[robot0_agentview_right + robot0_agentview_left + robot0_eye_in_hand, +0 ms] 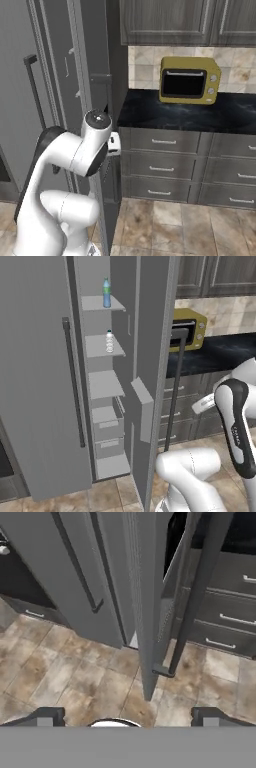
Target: Take the bottled waters from the counter and place them in the freezer to freeze. Close the freezer door after placing the bottles.
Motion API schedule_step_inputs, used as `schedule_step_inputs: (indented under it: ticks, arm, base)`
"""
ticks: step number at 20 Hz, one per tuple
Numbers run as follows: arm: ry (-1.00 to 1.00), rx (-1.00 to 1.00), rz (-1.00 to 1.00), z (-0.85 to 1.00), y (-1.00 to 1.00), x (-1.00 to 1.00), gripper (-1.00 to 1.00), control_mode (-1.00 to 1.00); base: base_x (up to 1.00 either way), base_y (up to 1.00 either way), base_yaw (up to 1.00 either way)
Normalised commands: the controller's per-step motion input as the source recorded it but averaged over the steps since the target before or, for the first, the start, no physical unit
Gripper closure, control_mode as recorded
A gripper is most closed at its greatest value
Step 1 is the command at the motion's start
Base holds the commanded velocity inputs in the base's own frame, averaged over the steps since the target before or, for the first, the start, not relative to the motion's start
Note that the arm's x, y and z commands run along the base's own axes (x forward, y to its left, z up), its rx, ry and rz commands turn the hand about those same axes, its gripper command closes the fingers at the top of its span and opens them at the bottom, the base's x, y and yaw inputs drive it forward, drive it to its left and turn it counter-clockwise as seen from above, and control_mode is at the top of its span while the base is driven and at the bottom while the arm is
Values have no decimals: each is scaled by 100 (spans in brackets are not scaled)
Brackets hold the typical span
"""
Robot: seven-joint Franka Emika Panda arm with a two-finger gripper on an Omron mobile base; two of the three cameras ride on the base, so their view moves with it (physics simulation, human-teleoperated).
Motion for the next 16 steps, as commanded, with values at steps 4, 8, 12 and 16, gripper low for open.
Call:
schedule_step_inputs:
  ticks: [4,8,12,16]
  arm:
    - [-30,0,28,-31,-32,59,-100,-100]
    - [-18,4,26,-7,-19,46,-100,-100]
    - [-21,12,24,-1,-10,33,-100,-100]
    - [-18,25,24,0,-18,45,-100,-100]
  base:
    - [0,0,0]
    - [0,0,0]
    - [0,0,0]
    - [0,0,0]
